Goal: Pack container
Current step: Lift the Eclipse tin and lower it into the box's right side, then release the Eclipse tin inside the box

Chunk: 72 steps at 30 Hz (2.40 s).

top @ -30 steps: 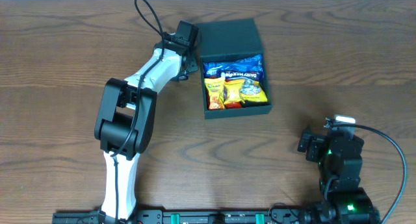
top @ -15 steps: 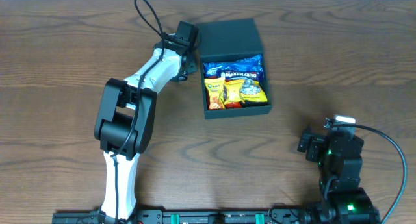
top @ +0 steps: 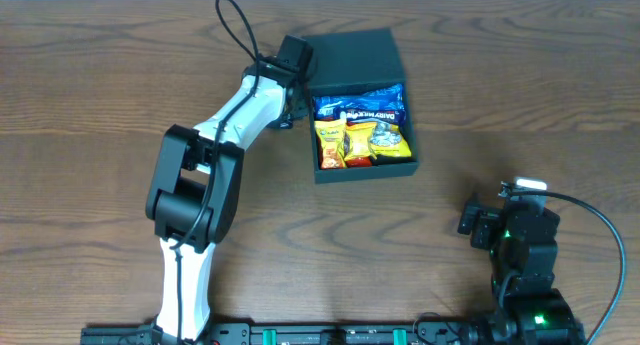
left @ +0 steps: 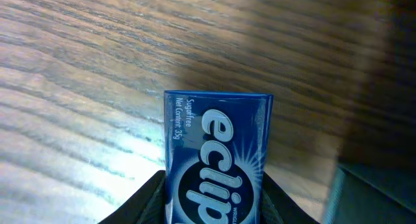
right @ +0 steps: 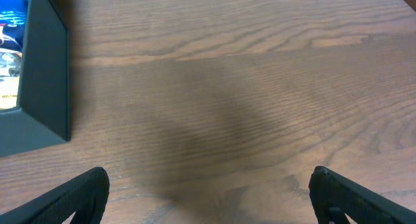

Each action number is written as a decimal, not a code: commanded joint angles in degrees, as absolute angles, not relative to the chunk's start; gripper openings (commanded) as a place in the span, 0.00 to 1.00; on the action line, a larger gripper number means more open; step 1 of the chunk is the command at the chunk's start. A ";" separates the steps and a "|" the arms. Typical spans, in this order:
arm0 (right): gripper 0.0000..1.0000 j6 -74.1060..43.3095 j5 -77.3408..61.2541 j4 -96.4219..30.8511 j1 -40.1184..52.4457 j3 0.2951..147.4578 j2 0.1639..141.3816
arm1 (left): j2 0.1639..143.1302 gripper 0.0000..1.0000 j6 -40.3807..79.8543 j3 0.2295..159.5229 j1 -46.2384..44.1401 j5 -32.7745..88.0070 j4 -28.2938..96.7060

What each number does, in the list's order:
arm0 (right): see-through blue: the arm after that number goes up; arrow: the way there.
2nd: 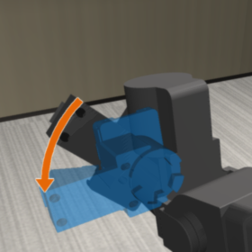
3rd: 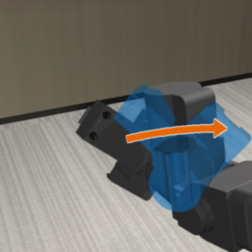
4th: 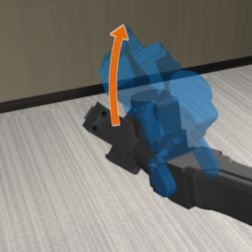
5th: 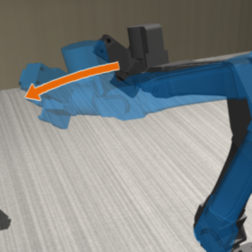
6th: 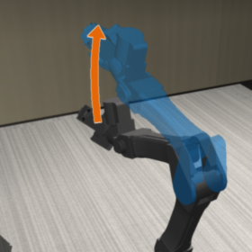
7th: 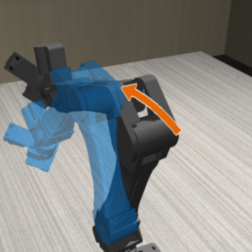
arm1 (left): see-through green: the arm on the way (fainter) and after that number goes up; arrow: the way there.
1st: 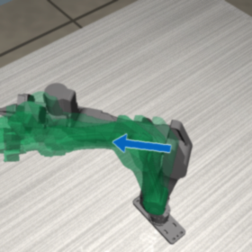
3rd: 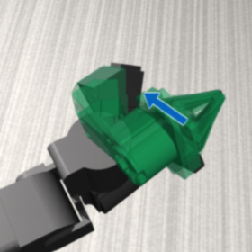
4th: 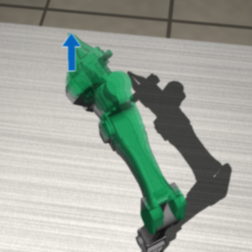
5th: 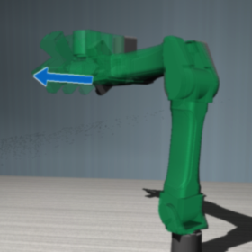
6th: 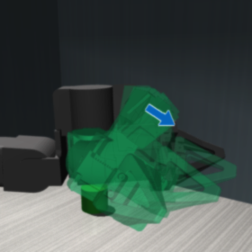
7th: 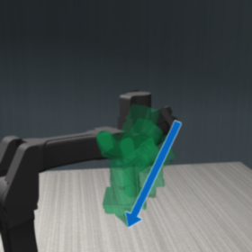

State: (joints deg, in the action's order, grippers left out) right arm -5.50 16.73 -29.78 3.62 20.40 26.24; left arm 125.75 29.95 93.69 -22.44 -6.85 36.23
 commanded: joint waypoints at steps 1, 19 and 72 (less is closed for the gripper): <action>0.99 -6.20 17.12 -29.82 3.36 20.18 26.15 | 121.91 0.38 29.71 94.30 -22.59 -8.19 37.30; 0.99 -6.20 17.12 -29.82 3.36 20.18 26.17 | 111.79 0.38 29.15 94.30 -29.58 -9.43 44.23; 0.99 -6.20 17.12 -29.82 3.36 20.18 26.15 | 121.43 0.48 47.86 94.30 -50.02 -4.45 28.42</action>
State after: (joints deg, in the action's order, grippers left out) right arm -5.50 16.71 -29.78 3.60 20.40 26.24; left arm 120.66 47.81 93.69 -49.95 -4.47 28.42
